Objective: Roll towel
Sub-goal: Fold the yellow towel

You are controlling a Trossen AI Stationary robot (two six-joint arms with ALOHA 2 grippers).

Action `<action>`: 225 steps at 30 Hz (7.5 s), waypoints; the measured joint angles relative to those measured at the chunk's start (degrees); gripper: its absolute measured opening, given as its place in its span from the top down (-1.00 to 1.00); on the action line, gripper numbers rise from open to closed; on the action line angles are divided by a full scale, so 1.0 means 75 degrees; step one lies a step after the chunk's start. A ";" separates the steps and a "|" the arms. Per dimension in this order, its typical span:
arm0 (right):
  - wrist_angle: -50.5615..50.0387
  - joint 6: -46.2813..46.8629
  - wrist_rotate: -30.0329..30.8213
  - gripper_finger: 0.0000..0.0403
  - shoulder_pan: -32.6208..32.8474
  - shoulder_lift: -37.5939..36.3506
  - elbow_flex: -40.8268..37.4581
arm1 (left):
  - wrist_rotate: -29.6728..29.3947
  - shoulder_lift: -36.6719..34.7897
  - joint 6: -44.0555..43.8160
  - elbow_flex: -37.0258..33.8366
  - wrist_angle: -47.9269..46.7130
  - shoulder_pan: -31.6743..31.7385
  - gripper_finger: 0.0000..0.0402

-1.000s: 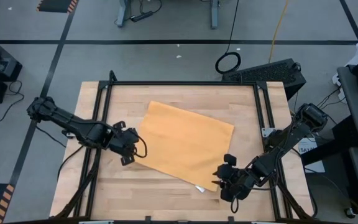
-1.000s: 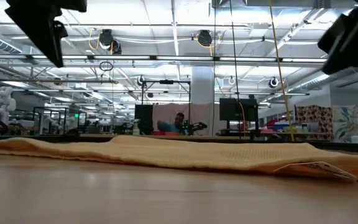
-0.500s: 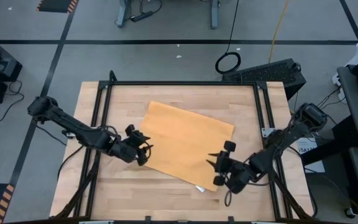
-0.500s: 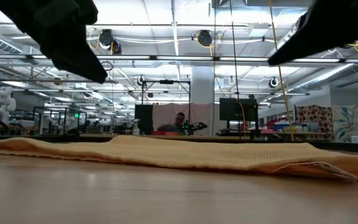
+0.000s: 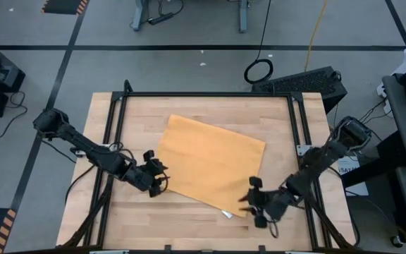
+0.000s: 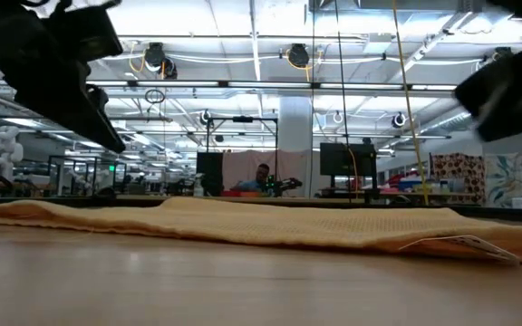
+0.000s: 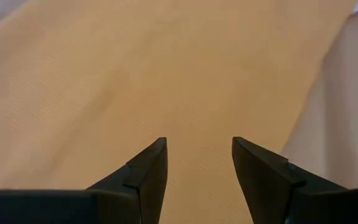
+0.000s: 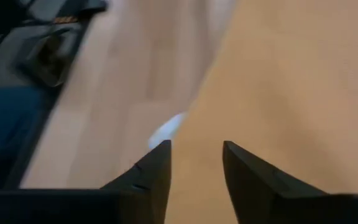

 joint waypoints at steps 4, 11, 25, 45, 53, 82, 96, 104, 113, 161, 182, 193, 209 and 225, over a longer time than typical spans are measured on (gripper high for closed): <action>-0.0153 -0.0035 0.0249 0.01 0.0726 0.0103 0.0000 | -0.0147 0.0658 0.0728 0.0002 0.1648 -0.0080 0.08; -0.0388 0.0094 0.0326 -0.26 0.1058 0.0593 0.0000 | -0.0127 0.2187 0.1857 0.0236 0.3918 0.0140 0.08; 0.1097 -0.0272 0.1194 -0.12 0.0967 0.2228 0.0006 | -0.0045 0.3765 0.2453 0.1513 0.3922 0.0315 0.08; 0.1134 0.2294 0.1260 0.92 0.0636 0.2422 0.0006 | -0.0045 0.3786 0.3862 0.1524 0.5736 0.0314 0.08; 0.1201 0.3509 0.1420 0.97 0.0297 0.1621 -0.0015 | 0.0414 0.4082 0.4704 0.1527 0.7008 0.0227 -0.06; 0.1845 0.3891 0.1668 0.96 -0.0244 0.0816 0.0000 | 0.0232 0.7454 0.5343 0.3992 0.8316 0.0358 0.74; 0.1119 0.0319 0.1421 0.07 0.0538 0.0813 0.0006 | 0.2465 0.7170 0.2743 0.3994 0.7578 0.1178 0.95; 0.0568 -0.1324 0.2587 -0.41 0.0903 0.0842 0.0006 | 0.3656 0.7175 0.2012 0.3991 0.7337 0.1607 0.95; 0.0507 -0.2909 0.2711 -0.29 0.0640 0.0842 0.0006 | 0.3737 0.7172 0.1763 0.4004 0.7348 0.1663 0.95; 0.0465 -0.2082 0.2472 0.99 0.0368 0.0676 0.0015 | 0.3628 0.5620 0.1803 0.3992 0.2630 0.0951 -0.18; -0.1564 -0.0613 0.2845 1.00 0.0368 0.0052 0.0015 | 0.1369 0.3716 -0.0454 0.3117 -0.6305 -0.1612 0.04; -0.1652 -0.0528 0.2841 1.00 0.0368 0.0052 0.0015 | 0.1407 0.3060 -0.0640 0.2157 -0.5864 -0.1678 0.04; -0.1706 -0.0426 0.2825 1.00 0.0368 0.0050 0.0015 | 0.1109 0.2653 -0.0165 0.1160 -0.4675 -0.1357 0.61; -0.1658 0.0547 0.1306 1.00 0.1063 0.0047 0.0012 | 0.2532 0.2169 -0.0432 0.2317 -0.4319 -0.1694 0.95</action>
